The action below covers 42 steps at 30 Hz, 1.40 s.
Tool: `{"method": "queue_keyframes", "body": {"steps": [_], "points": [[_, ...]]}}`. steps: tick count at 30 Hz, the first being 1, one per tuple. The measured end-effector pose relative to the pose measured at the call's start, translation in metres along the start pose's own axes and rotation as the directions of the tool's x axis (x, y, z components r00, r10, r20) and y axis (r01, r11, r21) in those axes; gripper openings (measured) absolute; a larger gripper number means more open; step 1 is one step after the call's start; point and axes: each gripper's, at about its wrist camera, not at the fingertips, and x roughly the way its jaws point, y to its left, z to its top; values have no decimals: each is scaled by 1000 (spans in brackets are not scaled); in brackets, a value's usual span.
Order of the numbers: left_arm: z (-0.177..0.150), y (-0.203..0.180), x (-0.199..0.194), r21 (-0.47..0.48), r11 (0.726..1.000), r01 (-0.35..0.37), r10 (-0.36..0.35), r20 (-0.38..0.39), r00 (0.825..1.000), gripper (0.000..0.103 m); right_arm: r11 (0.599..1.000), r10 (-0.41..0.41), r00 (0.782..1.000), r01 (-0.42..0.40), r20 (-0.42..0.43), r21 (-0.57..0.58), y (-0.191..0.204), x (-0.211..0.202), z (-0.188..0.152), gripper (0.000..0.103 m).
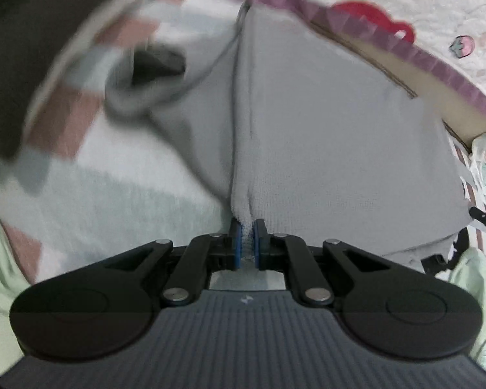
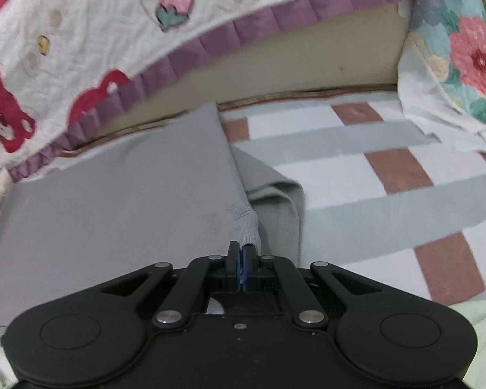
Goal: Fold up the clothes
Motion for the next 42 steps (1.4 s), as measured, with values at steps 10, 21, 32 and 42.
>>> {"method": "queue_keyframes", "body": {"steps": [10,21,32,42], "points": [[9,14,-12,-63,997,52,-48,67,997,6,992,115,977,-105,181,-67,30,-77,34,3],[-9,-44,-17,284,955,-87,69,71,995,17,997,-16,1000,15,-22,-75,14,-6,-4,3],[11,-229,33,583,761,286,-333,-27,942,21,963,267,963,-267,-21,25,13,-17,10,4],[-10,-319,97,556,708,436,-515,-17,857,57,887,459,888,-458,-14,56,28,-25,50,4]]}}
